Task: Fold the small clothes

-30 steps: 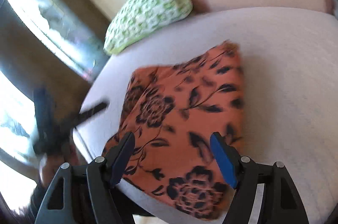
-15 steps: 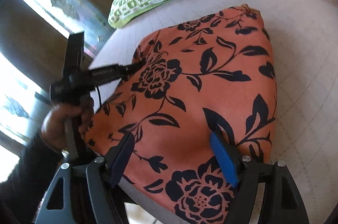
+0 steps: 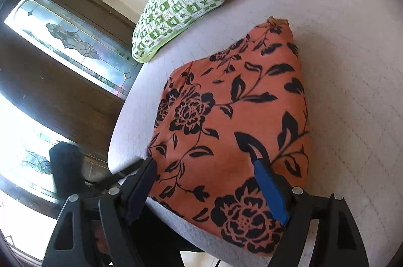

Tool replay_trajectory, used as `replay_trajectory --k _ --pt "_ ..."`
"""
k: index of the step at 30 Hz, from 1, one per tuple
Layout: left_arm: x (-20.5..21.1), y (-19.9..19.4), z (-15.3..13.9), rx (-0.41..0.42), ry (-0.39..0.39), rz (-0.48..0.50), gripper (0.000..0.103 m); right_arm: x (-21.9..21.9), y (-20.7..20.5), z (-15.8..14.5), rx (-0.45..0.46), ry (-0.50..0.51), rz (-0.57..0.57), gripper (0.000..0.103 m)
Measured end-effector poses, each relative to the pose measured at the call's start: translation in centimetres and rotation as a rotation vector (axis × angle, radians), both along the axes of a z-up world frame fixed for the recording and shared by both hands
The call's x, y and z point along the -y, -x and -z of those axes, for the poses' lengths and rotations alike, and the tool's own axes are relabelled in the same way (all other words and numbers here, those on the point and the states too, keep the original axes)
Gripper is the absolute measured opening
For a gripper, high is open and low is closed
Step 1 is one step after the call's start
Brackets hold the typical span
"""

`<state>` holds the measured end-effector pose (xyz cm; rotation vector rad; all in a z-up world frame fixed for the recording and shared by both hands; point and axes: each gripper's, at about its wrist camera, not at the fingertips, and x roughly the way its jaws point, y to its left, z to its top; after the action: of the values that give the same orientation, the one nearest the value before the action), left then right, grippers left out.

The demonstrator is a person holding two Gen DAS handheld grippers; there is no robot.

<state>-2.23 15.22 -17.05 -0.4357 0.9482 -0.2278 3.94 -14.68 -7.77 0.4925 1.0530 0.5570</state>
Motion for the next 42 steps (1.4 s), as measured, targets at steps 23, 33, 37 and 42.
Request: replay_trajectory --k 23,33,37,42 --pt "3.8 -8.2 -1.0 0.008 -0.316 -0.021 0.053 6.6 -4.7 3.7 -0.127 -0.124 0.197 0.084" --pt "3.1 -7.8 0.0 0.008 -0.290 -0.023 0.054 3.8 -5.4 4.9 -0.154 0.018 0.110 0.074" --pt "2.8 -7.4 -0.1 0.010 -0.286 -0.022 0.054 4.5 -5.1 4.2 -0.163 -0.025 0.141 0.078" --pt "2.9 -7.3 0.0 0.009 -0.282 -0.028 0.055 4.3 -5.8 3.5 -0.130 -0.022 0.158 0.080"
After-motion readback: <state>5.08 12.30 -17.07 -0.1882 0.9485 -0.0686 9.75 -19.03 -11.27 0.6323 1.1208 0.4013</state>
